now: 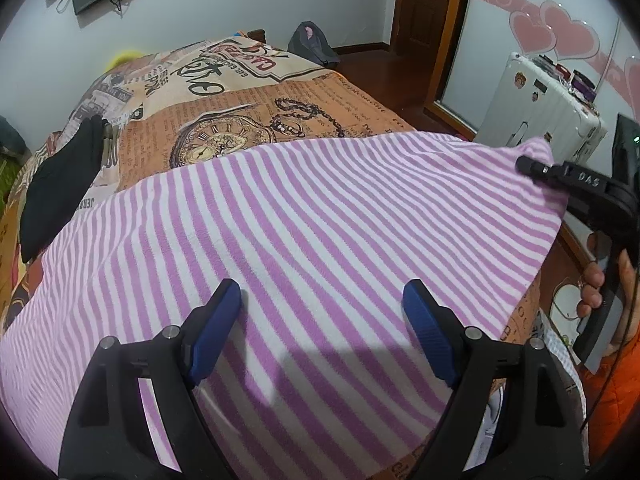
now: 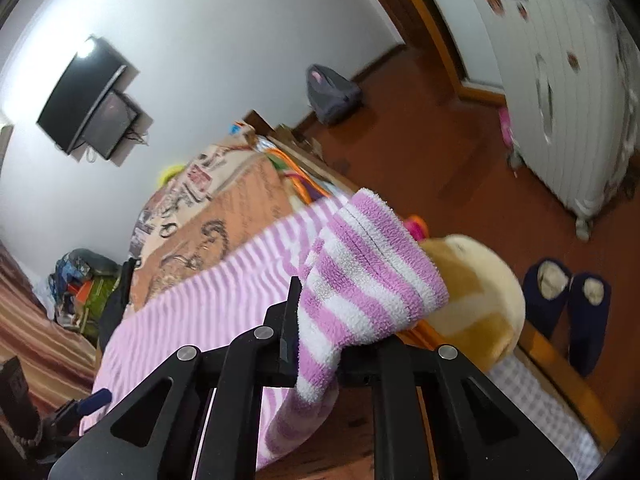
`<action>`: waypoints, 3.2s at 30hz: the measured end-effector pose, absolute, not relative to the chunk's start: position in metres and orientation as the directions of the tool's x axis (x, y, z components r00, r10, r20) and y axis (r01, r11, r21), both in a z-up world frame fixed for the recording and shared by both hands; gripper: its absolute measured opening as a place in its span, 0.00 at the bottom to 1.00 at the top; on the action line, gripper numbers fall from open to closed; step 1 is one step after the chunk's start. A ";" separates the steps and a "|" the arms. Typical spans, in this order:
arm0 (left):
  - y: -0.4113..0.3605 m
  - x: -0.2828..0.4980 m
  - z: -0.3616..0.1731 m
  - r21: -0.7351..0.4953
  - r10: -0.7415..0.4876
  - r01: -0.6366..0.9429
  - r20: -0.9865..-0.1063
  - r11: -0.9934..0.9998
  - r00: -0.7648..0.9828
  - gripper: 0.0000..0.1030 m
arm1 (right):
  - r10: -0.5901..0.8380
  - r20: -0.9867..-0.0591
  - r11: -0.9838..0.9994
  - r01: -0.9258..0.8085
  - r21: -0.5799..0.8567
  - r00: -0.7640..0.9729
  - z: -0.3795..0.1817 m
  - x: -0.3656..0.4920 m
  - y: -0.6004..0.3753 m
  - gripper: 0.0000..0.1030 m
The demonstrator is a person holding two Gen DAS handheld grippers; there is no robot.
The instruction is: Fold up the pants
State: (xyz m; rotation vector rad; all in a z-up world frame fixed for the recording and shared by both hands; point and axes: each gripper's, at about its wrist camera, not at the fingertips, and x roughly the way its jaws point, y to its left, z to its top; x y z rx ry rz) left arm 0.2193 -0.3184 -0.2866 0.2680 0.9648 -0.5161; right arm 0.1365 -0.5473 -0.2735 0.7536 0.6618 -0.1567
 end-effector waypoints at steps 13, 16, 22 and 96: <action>-0.273 0.213 -0.254 -0.077 -0.344 0.463 -0.776 0.883 0.528 0.82 | 0.247 -0.439 0.837 0.038 0.546 0.864 -0.181 0.157 -0.475 0.08; -0.253 0.214 -0.249 -0.091 -0.338 0.428 -0.766 0.899 0.547 0.82 | 0.307 -0.443 0.857 -0.042 0.513 0.842 -0.176 0.163 -0.447 0.08; -0.211 0.218 -0.244 -0.111 -0.309 0.350 -0.753 0.930 0.581 0.82 | 0.472 -0.500 0.844 -0.207 0.496 0.727 -0.194 0.176 -0.383 0.08; -0.137 0.224 -0.260 -0.274 -0.368 0.250 -0.760 0.929 0.535 0.82 | 0.312 -0.722 0.950 -0.229 0.214 0.617 -0.206 0.222 -0.337 0.59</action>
